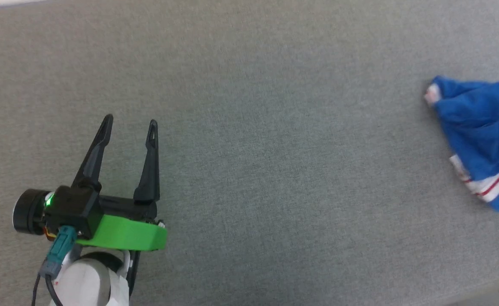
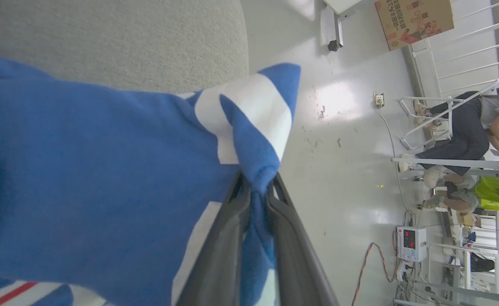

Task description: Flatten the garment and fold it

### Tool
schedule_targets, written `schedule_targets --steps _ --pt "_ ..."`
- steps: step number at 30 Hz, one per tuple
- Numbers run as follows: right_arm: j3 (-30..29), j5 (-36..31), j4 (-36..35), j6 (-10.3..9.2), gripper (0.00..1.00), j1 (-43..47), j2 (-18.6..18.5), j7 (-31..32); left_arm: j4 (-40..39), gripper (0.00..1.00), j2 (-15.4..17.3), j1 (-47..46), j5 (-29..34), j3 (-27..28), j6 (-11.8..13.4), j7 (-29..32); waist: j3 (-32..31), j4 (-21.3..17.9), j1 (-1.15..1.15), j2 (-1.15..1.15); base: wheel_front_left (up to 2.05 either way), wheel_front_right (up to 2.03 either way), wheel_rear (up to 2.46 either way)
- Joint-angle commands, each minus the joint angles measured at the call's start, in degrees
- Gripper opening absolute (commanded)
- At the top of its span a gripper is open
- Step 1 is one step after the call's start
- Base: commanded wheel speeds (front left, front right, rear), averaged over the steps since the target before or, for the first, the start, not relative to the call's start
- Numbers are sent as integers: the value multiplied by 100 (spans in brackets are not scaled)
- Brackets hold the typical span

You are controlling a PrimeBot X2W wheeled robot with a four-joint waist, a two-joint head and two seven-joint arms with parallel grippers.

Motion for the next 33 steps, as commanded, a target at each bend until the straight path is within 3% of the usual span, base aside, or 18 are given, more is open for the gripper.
schedule_targets --steps 1,7,16,17,19,20,33 --pt "-84 -72 116 -11 0 -133 -70 -99 -65 100 66 -144 69 -17 -14 40 463 -81 -1 -1 0 0 0" --pt "-207 -413 597 -11 0 -381 -403 -462 -277 100 175 -334 202 -85 -32 216 896 -11 -1 -1 0 0 0" --pt "-422 -701 1583 -11 0 -758 -314 -957 -419 100 205 -513 304 -220 -35 295 1156 179 -1 -1 0 0 0" --pt "-453 -717 1684 -11 19 -797 -280 -979 -430 100 210 -524 321 -223 -24 297 1174 191 -1 -1 0 0 0" --pt "-510 -795 1896 -11 95 -891 -205 -1035 -443 100 219 -537 340 -217 -3 288 1205 205 -1 -1 0 0 0" --pt "-522 -846 1992 -11 100 -939 -169 -1084 -442 100 226 -537 345 -213 6 280 1215 210 -1 -1 0 0 0" --pt "-516 -1035 3040 -11 100 -1410 77 -1693 -164 100 107 -479 182 -142 160 -24 913 262 -1 -1 0 0 0"
